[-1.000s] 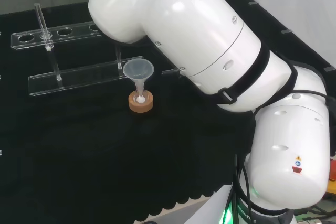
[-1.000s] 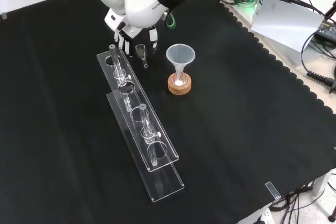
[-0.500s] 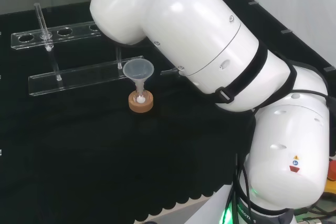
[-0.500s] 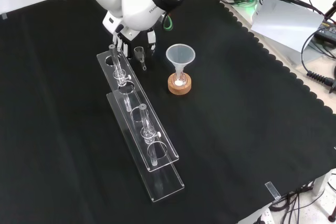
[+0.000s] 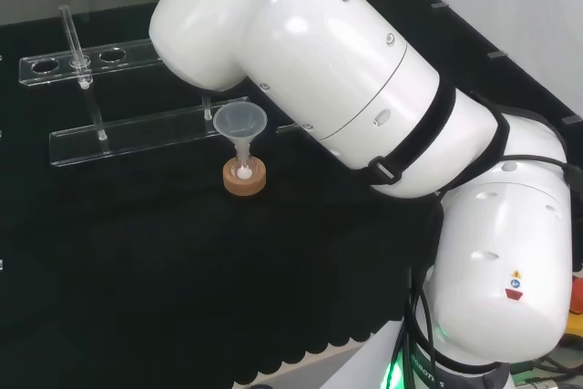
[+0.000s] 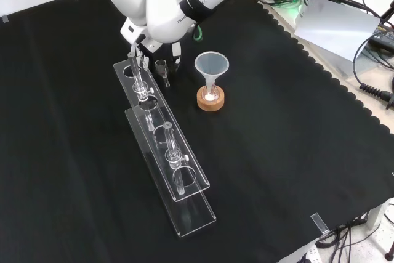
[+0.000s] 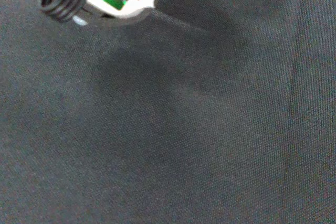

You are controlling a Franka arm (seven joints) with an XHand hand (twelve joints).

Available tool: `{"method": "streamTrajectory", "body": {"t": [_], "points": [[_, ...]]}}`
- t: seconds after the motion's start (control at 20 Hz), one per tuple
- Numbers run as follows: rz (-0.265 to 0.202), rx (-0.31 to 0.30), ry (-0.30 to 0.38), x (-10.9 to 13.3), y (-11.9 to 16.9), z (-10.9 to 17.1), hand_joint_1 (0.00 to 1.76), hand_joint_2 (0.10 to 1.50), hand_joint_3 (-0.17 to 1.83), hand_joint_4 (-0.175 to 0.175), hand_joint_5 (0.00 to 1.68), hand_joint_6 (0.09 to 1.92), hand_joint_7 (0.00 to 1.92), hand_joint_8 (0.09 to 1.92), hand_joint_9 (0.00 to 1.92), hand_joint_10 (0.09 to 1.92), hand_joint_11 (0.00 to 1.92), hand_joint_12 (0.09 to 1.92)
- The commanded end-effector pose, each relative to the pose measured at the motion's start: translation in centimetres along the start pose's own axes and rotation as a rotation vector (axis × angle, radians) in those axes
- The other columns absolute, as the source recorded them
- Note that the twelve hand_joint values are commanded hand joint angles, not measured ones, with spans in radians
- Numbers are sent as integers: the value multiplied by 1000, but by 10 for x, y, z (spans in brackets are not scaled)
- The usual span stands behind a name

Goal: Put the weighing funnel back on the table.

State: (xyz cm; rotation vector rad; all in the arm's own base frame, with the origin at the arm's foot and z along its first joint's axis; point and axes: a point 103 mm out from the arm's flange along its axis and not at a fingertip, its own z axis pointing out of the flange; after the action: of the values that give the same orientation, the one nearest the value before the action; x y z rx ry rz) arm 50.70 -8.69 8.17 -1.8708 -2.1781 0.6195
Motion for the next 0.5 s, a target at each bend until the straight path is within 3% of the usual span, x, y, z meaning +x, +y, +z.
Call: {"method": "streamTrajectory", "body": {"t": [0.05, 0.5], "points": [[3, -8, -7, -3, 1, 3, 1080, 694, 743, 175, 1102, 1006, 682, 613, 1008, 356, 731, 1120], [-21, -34, 18, -4, 2, 9, 1074, 721, 694, 175, 1092, 997, 662, 622, 1002, 353, 733, 1118]]}}
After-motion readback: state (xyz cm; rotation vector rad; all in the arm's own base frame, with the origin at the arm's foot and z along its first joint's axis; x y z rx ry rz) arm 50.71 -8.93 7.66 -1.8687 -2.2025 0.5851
